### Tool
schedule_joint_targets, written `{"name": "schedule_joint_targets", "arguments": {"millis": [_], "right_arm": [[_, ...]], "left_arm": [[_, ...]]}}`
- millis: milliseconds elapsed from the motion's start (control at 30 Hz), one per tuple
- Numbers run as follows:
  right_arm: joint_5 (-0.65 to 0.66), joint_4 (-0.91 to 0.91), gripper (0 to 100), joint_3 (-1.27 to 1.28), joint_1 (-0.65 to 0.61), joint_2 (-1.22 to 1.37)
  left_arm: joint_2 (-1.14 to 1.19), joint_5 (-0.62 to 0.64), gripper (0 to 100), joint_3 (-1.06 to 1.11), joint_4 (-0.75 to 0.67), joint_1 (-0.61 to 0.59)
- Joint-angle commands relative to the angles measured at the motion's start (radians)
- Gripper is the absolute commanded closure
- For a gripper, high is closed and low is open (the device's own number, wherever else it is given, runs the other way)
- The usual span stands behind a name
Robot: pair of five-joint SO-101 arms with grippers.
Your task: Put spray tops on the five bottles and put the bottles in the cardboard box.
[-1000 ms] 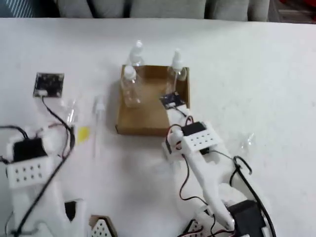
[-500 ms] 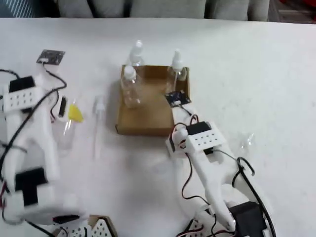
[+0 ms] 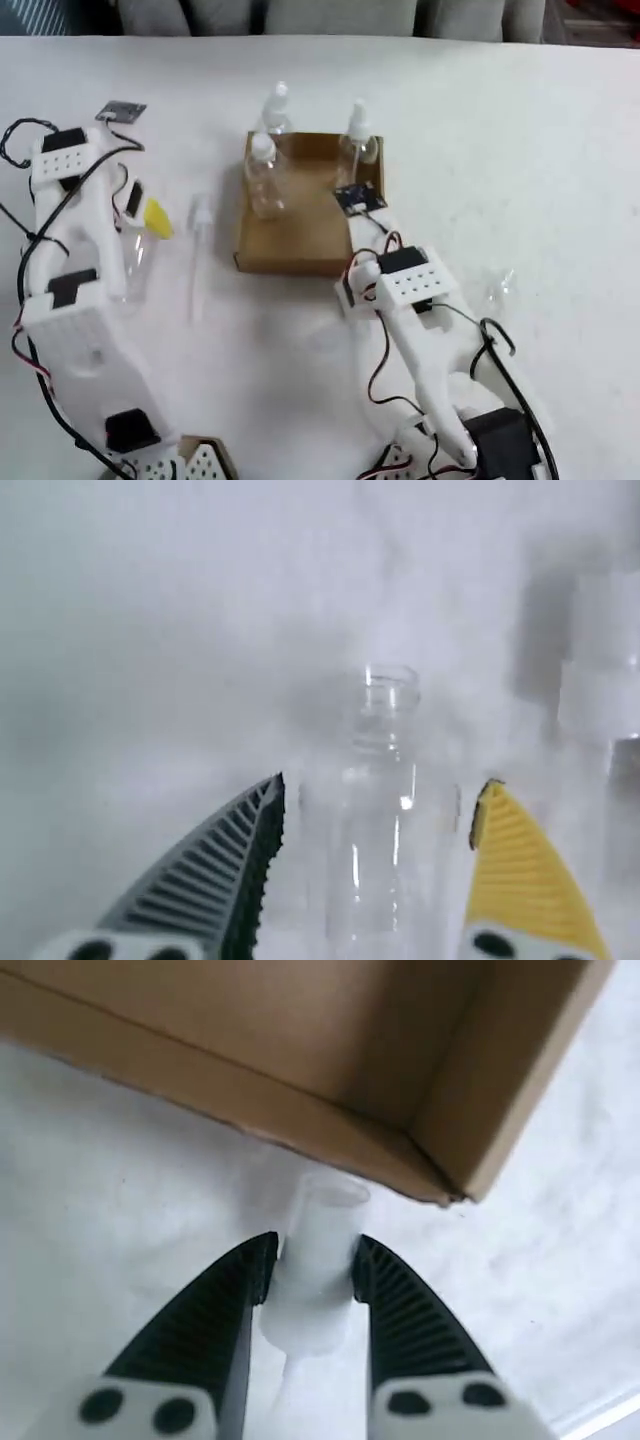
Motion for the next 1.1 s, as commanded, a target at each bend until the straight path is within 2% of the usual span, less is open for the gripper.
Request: {"name": "schedule_joint_targets", "arguments": {"millis": [0,233,300,433,500,733,967,1067], "right_arm": [[0.012,-0.012,98.2,-0.005,0.010,-0.025],[0.012,-0.012,98.2,-0.005,0.008,-0.025],[0.012,-0.012,98.2,-0.005,0.010,-0.025],[0.012,-0.012,98.2,-0.005,0.012,-0.025],[0.012,-0.012,98.2,-0.005,0.015,-0.025],[0.012,-0.012,98.2,-0.006,0.016,-0.035],[0.017,-0.010,98.2,-0.012,0.054,-0.036],[0.097,-0.005,98.2,-0.032,0.110,-0.039]], "left_arm": [[0.044,-0.005,71,-0.092,0.008,-0.004],[0.127,-0.009,72,-0.127,0.006,0.001],[0.133,-0.014,78,-0.127,0.009,0.005],[0.131,-0.097,99,-0.120,0.018,0.028],[0.130,-0.120,95,-0.127,0.075,0.036],[0.007,-0.110,98,-0.192,0.204,0.041],[-0.211,0.031,98,-0.193,0.298,0.117],[-0.268,0.071,98,-0.193,0.319,0.163]]}}
